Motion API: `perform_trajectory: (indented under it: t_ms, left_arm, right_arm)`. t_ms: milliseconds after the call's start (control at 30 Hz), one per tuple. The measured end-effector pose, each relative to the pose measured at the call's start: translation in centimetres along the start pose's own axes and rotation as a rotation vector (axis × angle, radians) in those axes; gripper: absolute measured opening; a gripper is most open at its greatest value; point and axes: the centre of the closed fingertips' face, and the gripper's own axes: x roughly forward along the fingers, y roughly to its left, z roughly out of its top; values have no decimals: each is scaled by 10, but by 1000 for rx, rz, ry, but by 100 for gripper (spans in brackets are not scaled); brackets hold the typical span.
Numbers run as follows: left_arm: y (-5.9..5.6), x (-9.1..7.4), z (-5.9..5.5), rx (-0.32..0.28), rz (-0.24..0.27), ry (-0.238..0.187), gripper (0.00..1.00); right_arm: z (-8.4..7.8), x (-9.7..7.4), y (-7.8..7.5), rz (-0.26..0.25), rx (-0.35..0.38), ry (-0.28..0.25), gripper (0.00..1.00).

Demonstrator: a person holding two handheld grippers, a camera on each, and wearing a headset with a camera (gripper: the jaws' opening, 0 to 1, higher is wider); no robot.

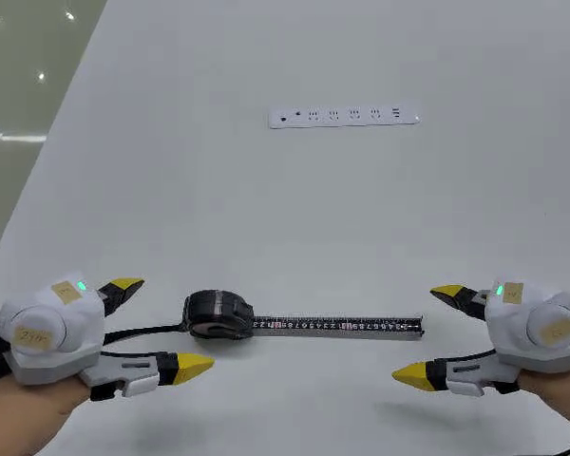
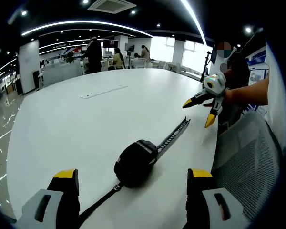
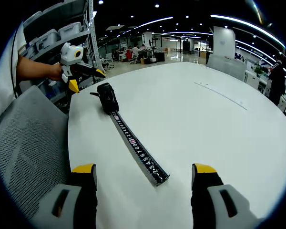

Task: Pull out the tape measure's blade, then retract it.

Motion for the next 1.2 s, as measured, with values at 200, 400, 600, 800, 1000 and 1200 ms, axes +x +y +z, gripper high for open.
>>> perform_trajectory:
  t_ms: [200, 400, 600, 800, 1000, 1200]
  left_arm:
    - [-3, -10, -7, -27, 17, 0, 92]
    - [-5, -22, -15, -43, 34, 5, 92]
    - [-11, -30, -18, -54, 36, -11, 93]
    - [-13, -35, -22, -61, 51, -8, 93]
    - [-11, -42, -26, -51, 74, 3, 93]
    - [-9, -51, -29, -59, 87, 4, 93]
  right_arm:
    - [0, -9, -2, -40, 19, -6, 85]
    - [-1, -20, -1, -66, 27, -11, 85]
    - [-5, -29, 1, -77, 8, -3, 85]
    - [-4, -37, 2, -93, 13, -10, 85]
    - [-9, -45, 1, -111, 18, -4, 87]
    - [-17, -52, 3, -119, 24, 8, 87]
